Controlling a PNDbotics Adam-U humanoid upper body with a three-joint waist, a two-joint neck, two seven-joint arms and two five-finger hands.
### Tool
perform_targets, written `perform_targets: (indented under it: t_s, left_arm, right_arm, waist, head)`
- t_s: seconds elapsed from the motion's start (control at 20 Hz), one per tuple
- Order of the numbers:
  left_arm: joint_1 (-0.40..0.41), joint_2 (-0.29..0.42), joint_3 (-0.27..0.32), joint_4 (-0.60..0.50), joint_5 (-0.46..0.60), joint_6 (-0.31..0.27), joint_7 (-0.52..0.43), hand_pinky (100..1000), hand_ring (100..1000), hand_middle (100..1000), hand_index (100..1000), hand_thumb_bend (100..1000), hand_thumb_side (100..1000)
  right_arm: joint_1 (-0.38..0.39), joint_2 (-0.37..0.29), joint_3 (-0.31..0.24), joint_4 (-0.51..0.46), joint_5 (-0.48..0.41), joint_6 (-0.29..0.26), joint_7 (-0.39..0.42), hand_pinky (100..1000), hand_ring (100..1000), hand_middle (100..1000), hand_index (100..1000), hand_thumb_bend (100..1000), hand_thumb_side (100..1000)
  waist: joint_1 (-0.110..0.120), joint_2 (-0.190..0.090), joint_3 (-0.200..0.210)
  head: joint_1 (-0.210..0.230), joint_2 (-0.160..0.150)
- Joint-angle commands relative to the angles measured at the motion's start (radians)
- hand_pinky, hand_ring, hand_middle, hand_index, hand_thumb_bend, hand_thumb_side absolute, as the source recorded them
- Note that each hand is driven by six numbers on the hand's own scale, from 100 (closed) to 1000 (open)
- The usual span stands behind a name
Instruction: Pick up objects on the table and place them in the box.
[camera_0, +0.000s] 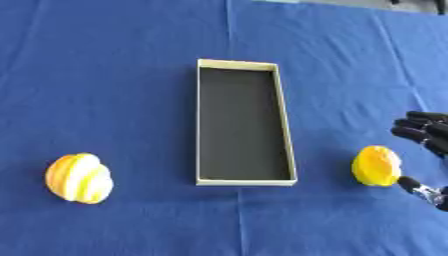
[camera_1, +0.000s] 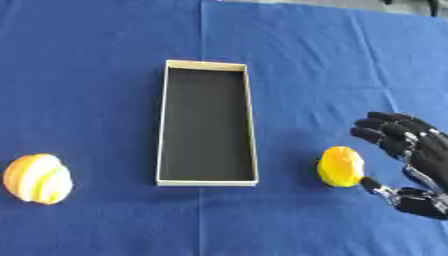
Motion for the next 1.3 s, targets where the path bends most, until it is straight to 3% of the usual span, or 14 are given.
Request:
perform_targets:
  t_s: [0.05,0.45,0.75,1.3]
  left_arm:
    - [-0.013,0.013,0.004,-0.016,0.004,-0.001,-0.005,954,735,741,877,100,581]
    - [-0.013,0.010,-0.001,-0.016,0.010,0.000,-0.016,956,733,740,876,100,581]
    - [-0.014,0.009,-0.001,-0.016,0.011,0.000,-0.018,956,732,739,876,100,581]
    - [-0.017,0.003,-0.001,-0.016,0.015,0.001,-0.020,960,728,737,876,100,581]
  right_arm:
    - [-0.005,-0.027,-0.020,-0.010,-0.028,0.002,0.021,883,938,869,939,415,100]
    - [-0.018,-0.026,-0.018,-0.010,-0.059,0.009,0.031,878,936,866,941,417,100]
    - [-0.015,-0.024,-0.003,-0.010,-0.028,0.004,0.069,879,926,860,931,300,100]
    - [-0.031,-0.026,0.061,-0.010,0.031,0.030,0.135,876,921,875,938,349,100]
  waist:
    - [0.004,-0.013,0.001]
    - [0.005,-0.007,0.006]
    - [0.002,-0.005,0.008]
    - [-0.006,0.000,0.023]
  head:
    - [-0.002,-0.011]
    - [-0.005,-0.014]
    - [-0.006,-0.011]
    - [-0.021,-0.016]
